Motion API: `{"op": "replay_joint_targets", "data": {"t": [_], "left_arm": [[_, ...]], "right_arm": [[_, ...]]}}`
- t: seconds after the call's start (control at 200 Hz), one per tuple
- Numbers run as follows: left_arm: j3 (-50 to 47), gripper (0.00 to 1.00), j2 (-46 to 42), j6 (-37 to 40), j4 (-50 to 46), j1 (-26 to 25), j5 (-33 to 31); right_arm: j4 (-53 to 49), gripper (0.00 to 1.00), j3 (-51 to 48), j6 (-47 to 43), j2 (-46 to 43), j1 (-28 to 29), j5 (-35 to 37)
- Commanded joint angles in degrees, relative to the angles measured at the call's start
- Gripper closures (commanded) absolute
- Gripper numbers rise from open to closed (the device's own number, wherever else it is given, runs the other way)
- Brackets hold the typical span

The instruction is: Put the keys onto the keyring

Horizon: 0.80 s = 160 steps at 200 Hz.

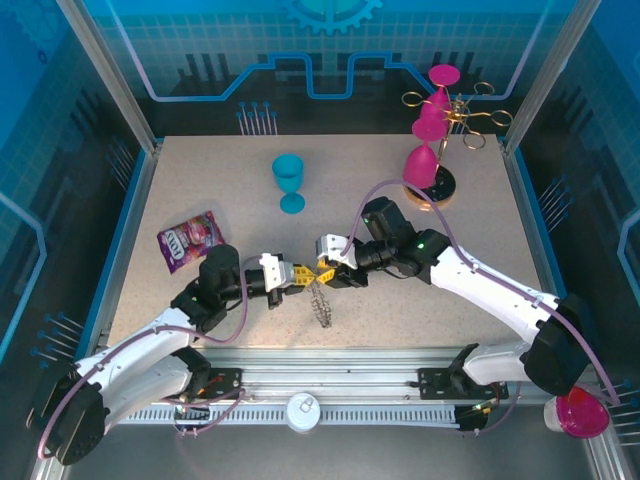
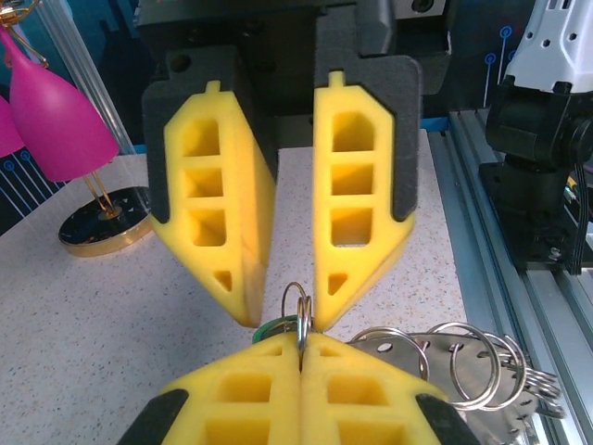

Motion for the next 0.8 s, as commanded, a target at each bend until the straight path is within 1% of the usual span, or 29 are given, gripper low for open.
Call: {"op": "replay_joint_targets", "data": {"t": [0.0,0.065,0.17,0.27,0.29,0.33,0.44,0.605,0.796], "left_arm": [[-0.9,1.0,-1.0,-1.2,4.0,-0.2,2.2],[-1.1,1.0,-1.0,-1.5,4.7,-0.2,2.4],[-1.1,1.0,-0.9,-1.8,5.0,-0.2,2.5],[-0.9,1.0,-0.9,-1.6,4.1,-0.2,1.7],[-0.7,0.96,-0.9,-1.5,3.5,-0.3,1.3],[-0.1,0.91,-0.8,-0.5,1.4,-0.2,0.3],[2.1,0.85,-0.2,2.3,-4.6,-0.4,-2.1],[3.7,0.84,0.5,4.6,-8.9,-0.7,-4.2],[4.2,0.83,0.6,5.1,-10.1,-1.2,-4.3]], "right_arm": [[0.7,0.8,0.2,0.0,0.0,-0.3,-2.3],[0.5,0.86,0.2,-0.2,0.2,-0.3,-2.6],[-0.1,1.0,0.7,-0.5,0.3,-0.4,-3.4],[-1.7,1.0,1.8,-1.2,0.2,-0.3,-3.5],[-2.2,1.0,2.2,-1.4,0.2,-0.3,-3.4],[-3.7,1.0,2.9,-2.0,0.4,-0.1,-3.0],[-9.5,1.0,5.9,-4.3,1.8,1.0,-0.2],[-18.4,1.0,10.4,-8.1,5.3,3.4,6.6],[-22.2,1.0,14.1,-9.2,8.4,5.7,11.0]]}}
